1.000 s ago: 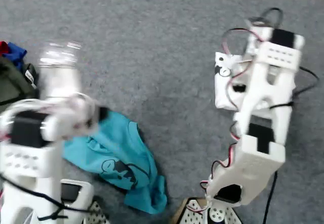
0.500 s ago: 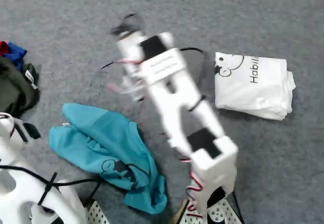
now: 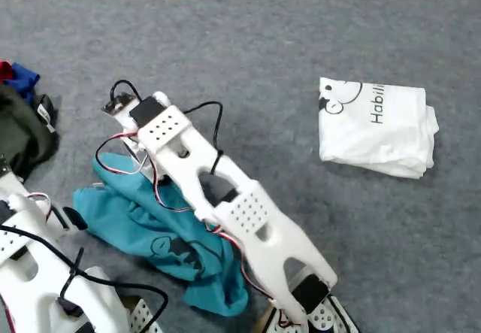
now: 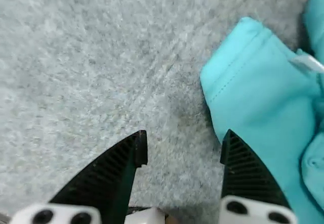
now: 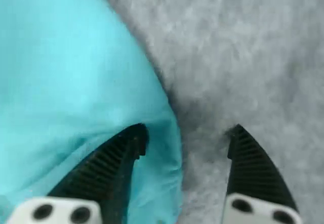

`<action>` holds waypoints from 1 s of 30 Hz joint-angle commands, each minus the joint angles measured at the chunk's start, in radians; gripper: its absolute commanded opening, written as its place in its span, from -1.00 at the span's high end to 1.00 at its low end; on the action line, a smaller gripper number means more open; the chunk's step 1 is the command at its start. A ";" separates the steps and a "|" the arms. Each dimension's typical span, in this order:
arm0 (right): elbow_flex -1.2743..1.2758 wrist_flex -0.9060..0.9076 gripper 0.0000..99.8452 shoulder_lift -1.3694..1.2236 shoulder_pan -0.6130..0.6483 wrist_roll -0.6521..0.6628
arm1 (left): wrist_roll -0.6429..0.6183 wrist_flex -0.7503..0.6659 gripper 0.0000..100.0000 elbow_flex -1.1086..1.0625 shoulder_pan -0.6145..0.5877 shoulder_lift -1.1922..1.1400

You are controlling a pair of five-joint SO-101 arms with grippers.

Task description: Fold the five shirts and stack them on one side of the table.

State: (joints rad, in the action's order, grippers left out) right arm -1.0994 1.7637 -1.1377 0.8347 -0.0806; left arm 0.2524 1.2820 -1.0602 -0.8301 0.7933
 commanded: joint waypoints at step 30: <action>-0.549 -0.071 0.99 -0.222 -0.506 0.008 | -0.482 -0.443 0.76 -0.052 0.566 0.004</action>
State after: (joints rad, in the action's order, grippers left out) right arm -1.6011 1.7223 -1.3617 0.3775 -0.0836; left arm -0.2110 0.9060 -1.1017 -0.2946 0.7933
